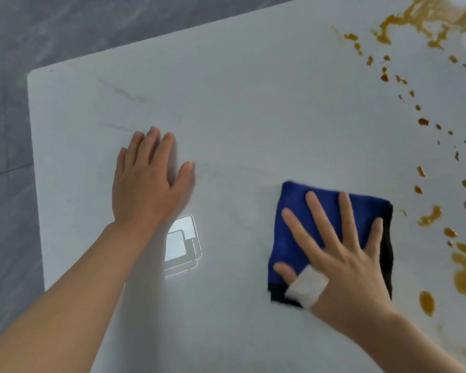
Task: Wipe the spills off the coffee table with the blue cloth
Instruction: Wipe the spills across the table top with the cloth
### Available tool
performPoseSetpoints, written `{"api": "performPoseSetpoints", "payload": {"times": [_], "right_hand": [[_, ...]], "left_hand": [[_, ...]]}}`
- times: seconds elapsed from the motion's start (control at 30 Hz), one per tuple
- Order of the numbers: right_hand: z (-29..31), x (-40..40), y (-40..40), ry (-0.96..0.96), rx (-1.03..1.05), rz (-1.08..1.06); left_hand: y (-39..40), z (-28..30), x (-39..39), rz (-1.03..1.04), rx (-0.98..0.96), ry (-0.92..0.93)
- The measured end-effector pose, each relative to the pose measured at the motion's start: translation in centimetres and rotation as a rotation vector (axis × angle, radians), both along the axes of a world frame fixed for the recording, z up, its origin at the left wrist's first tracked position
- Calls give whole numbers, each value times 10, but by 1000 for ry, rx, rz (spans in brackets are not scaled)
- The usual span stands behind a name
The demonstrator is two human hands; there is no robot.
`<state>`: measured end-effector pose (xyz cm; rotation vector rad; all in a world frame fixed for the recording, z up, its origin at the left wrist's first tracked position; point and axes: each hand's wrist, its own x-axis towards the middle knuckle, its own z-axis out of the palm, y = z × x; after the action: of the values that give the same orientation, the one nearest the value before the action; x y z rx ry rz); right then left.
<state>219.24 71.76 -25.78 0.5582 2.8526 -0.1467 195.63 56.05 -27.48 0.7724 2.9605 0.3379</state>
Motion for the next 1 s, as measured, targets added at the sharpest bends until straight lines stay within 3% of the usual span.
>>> {"api": "performPoseSetpoints", "payload": {"times": [0.13, 0.3, 0.47, 0.6, 0.83, 1.0], "right_hand": [[2, 26, -41, 16, 18, 141], [-4, -3, -44, 94, -61, 207], [-4, -38, 32, 23, 33, -77], [-1, 7, 62, -21, 34, -272], [5, 42, -20, -24, -50, 16], [2, 1, 5, -10, -12, 30]], "left_hand": [[3, -1, 0, -3, 14, 9], [1, -2, 0, -15, 18, 25], [1, -1, -2, -26, 30, 25], [0, -2, -3, -11, 34, 28], [2, -2, -2, -16, 25, 24], [0, -1, -1, -10, 31, 15]]}}
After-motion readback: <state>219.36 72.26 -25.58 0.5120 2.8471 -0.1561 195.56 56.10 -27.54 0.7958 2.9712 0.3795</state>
